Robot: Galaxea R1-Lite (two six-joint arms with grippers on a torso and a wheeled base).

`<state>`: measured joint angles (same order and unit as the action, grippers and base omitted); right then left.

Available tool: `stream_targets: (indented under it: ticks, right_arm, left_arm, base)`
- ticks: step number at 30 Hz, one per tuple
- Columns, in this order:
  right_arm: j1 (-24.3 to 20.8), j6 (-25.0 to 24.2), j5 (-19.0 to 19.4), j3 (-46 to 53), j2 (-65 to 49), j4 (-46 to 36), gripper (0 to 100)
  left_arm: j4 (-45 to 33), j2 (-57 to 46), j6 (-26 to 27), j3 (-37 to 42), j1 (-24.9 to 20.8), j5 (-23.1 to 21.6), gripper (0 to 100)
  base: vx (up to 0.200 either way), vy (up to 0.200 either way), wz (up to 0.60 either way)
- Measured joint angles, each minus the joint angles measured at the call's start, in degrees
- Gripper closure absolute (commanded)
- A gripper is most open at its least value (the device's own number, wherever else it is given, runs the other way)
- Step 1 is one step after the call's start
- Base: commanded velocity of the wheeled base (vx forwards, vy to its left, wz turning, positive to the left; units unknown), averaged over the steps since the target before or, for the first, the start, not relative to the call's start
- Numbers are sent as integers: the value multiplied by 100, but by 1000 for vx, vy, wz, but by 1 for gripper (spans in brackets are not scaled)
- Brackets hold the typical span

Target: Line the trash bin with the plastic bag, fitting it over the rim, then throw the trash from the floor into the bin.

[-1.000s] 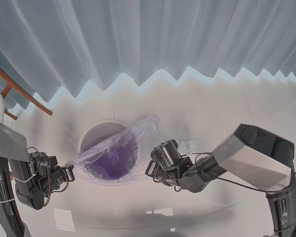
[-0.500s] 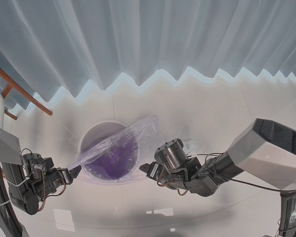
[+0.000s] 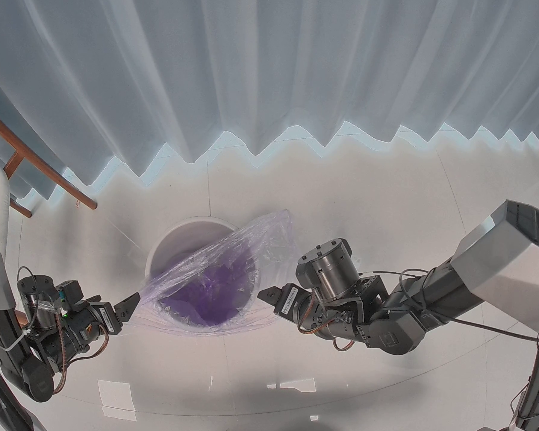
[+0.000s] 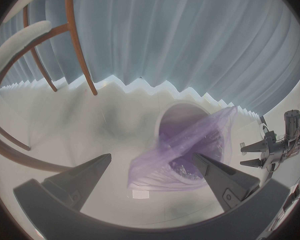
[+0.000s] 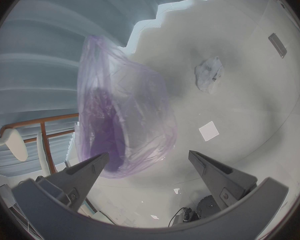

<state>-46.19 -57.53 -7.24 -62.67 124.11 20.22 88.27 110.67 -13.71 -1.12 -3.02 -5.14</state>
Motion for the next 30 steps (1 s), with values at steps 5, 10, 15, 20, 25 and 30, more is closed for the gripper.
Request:
stream_targets:
  ticks: [5, 10, 15, 20, 25, 30]
  right_arm:
    - [-83, -11, -4, 30, -132, 0, 0]
    - [-122, -11, -9, 40, -228, 2, 0]
    - [-118, -11, -6, 49, -355, 40, 0]
    - [-105, 0, -9, 124, -523, 134, 0]
    - [-80, 7, -17, 236, -728, 211, 0]
    - [49, 2, -20, 378, -948, 241, 0]
  left_arm:
    - [-2, -216, 1, 9, -26, 46, 0]
    - [16, -317, 11, 13, -262, 79, 0]
    - [20, -372, -68, 13, -970, 386, 0]
    - [18, -411, -279, 16, -1897, 752, 0]
    - [5, -385, -1267, -201, -2640, 961, 0]
    - [-20, -317, -2350, -511, -2933, 1135, 0]
  base:
    - [0, 200, 0]
    - [0, 120, 0]
    - [0, 0, 0]
    - [0, 0, 0]
    - [0, 0, 0]
    - [0, 0, 0]
